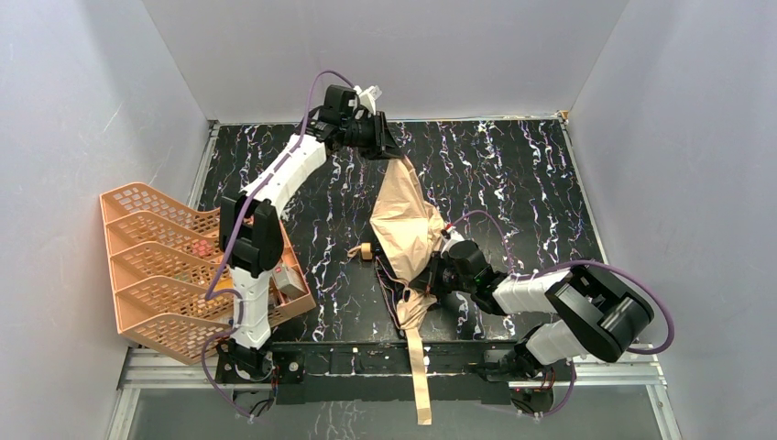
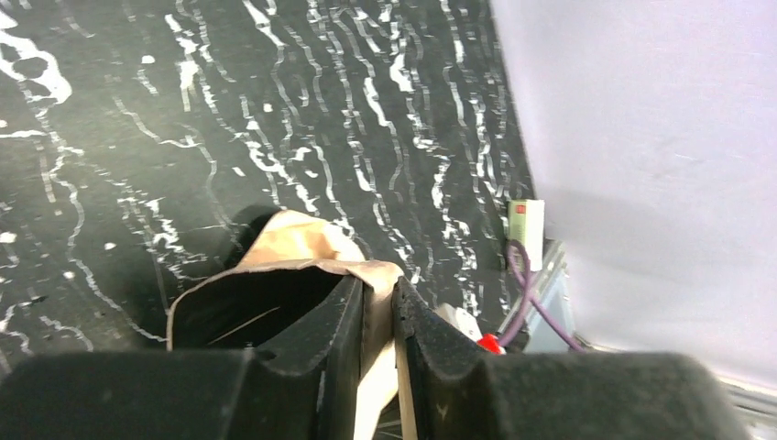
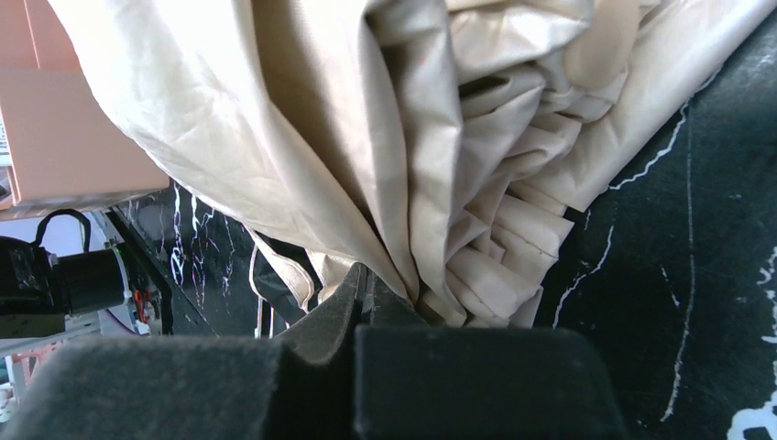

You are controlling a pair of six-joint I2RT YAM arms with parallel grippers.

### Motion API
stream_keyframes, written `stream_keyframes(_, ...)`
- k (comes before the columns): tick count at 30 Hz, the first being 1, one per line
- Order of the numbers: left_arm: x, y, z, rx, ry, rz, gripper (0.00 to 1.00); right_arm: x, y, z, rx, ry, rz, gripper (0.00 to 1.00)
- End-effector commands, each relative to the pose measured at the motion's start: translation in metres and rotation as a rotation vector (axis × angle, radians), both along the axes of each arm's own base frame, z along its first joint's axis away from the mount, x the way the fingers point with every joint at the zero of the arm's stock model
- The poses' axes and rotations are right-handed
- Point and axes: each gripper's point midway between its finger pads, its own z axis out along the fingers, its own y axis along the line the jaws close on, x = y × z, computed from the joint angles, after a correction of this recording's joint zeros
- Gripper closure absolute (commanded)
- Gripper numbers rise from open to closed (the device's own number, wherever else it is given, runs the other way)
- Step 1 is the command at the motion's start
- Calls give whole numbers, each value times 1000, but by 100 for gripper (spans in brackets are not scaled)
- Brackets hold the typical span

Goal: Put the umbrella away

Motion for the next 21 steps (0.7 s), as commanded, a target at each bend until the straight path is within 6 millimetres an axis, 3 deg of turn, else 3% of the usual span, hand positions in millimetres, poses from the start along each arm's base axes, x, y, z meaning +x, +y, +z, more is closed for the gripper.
stream_keyframes(1, -14, 4, 62, -172, -59, -46, 81, -34, -45, -59, -238, 150, -4, 100)
stream_keyframes(9, -1, 35, 68, -227, -77, 19, 64, -33, -43, -58, -235, 150, 5, 100)
stream_keyframes(10, 0, 38, 65, -221, -79, 32, 58, -33, -43, -58, -234, 151, 5, 100)
stream_keyframes(15, 5, 52, 32, -116, -77, 99, 32, -33, -42, -58, -232, 150, 12, 100)
stream_keyframes(21, 11, 50, -2, -96, -15, 100, 26, -33, -42, -58, -233, 151, 14, 100)
